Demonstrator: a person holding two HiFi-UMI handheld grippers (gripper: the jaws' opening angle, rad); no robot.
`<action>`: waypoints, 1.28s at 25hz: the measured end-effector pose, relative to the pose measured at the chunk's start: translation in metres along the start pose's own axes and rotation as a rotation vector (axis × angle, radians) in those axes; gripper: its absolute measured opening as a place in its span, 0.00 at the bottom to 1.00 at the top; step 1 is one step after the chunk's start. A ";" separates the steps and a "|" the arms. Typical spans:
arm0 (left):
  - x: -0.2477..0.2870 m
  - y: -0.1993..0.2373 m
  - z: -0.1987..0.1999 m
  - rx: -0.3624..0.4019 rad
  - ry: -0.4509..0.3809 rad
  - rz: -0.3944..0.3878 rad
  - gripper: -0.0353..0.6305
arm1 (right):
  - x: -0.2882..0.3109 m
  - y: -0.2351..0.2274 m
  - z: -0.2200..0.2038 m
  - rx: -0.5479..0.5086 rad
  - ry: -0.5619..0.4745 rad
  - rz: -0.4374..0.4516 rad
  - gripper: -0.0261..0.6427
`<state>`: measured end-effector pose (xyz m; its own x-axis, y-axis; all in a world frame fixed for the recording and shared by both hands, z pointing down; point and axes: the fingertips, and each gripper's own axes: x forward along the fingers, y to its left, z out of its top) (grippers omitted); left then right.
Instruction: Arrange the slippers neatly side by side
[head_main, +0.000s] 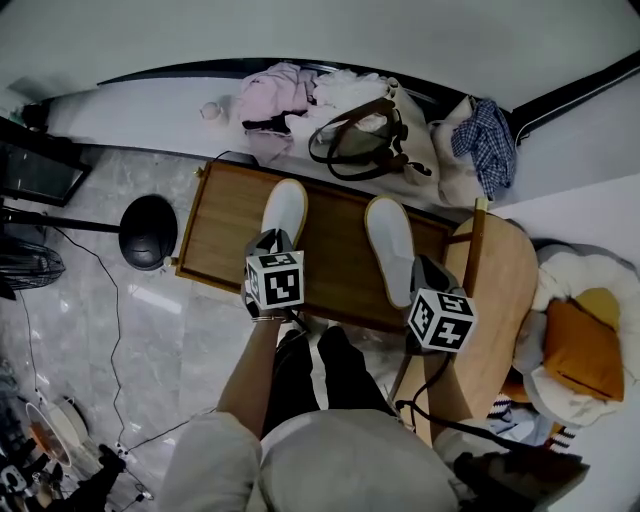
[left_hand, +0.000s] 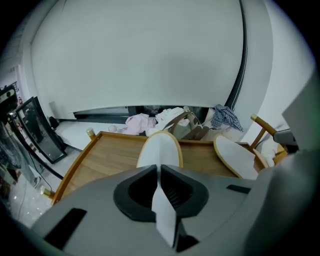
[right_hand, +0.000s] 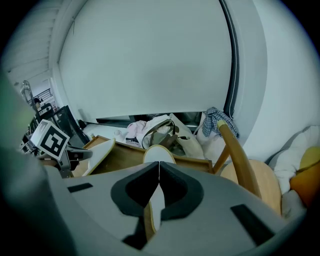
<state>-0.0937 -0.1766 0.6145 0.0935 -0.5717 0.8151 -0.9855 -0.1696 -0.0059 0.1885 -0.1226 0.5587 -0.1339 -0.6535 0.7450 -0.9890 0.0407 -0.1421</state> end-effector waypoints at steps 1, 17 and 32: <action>0.002 -0.001 -0.001 0.002 0.004 -0.001 0.10 | 0.001 -0.001 0.000 0.004 0.003 0.000 0.09; 0.018 -0.012 -0.008 0.041 0.036 -0.044 0.10 | 0.005 -0.010 -0.016 0.044 0.033 -0.025 0.09; 0.018 -0.012 -0.009 0.030 0.030 -0.065 0.11 | 0.003 -0.005 -0.020 0.052 0.031 -0.026 0.09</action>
<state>-0.0817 -0.1774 0.6346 0.1524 -0.5341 0.8316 -0.9728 -0.2298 0.0307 0.1917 -0.1097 0.5741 -0.1110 -0.6299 0.7687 -0.9877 -0.0157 -0.1556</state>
